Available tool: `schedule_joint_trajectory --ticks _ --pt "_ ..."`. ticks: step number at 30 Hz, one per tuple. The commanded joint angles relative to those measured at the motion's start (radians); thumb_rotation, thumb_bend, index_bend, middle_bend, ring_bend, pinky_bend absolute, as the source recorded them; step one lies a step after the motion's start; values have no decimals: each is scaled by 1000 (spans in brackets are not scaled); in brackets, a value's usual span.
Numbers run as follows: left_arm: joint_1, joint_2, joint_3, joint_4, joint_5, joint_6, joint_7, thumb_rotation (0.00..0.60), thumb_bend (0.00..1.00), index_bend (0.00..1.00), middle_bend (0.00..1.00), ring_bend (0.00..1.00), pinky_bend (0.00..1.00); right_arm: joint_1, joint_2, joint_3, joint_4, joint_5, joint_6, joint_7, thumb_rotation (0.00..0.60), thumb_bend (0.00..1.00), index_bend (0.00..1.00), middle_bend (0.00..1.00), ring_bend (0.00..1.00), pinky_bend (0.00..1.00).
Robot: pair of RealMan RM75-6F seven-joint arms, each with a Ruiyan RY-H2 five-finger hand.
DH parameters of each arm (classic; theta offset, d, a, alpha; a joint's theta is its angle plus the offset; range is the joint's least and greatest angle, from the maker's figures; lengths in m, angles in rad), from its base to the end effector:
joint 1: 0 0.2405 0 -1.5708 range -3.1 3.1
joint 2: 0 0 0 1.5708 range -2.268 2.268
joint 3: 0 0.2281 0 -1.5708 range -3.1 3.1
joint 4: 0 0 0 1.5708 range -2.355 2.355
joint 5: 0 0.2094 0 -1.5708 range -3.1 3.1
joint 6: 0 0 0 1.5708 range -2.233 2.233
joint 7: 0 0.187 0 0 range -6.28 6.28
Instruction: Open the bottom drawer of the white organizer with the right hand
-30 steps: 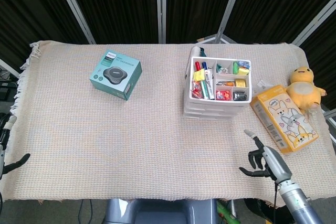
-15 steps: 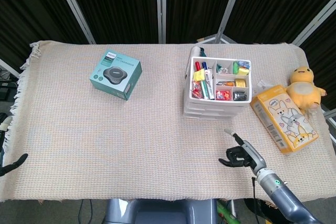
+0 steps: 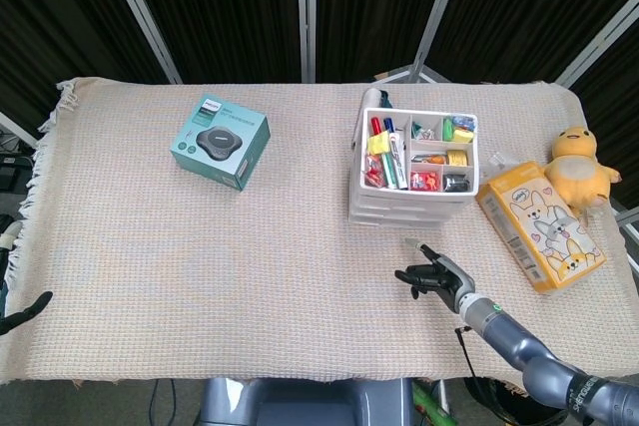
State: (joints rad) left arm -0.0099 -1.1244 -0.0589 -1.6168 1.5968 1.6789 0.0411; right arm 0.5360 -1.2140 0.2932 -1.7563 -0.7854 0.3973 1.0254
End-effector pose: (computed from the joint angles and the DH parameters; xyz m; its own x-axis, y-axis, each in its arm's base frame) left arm -0.2682 0.1993 0.1730 0.4172 -0.1713 0.8925 0.9032 -0.0308 -0.4281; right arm -0.1919 -0.3003 -0.0181 -0.9263 -0.2459 0.2854 -0.3726 0.7104 -0.5972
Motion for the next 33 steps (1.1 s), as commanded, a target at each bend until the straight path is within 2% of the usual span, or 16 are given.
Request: schedule_joint_trajectory --ticks 1,11,17,27,33 --pt "-1 0 0 0 0 -3 0 600 163 0 0 0 0 0 -32 36 37 39 -42 38 600 167 132 808 861 705" --pt "-8 1 2 -11 7 -13 2 600 163 0 0 0 0 -9 -127 113 154 107 -155 71 600 173 167 808 861 705" --pt "-10 3 -1 -11 -4 -19 1 600 162 0 0 0 0 -37 -174 173 205 104 -195 61 600 173 176 808 861 705" --pt "-19 7 -1 -9 -14 -44 -10 600 163 0 0 0 0 -55 -229 221 272 140 -223 42 600 175 176 808 861 704" --pt "-20 9 -3 -8 -21 -46 -14 600 162 0 0 0 0 -66 -261 254 310 171 -278 43 600 175 183 808 861 703"
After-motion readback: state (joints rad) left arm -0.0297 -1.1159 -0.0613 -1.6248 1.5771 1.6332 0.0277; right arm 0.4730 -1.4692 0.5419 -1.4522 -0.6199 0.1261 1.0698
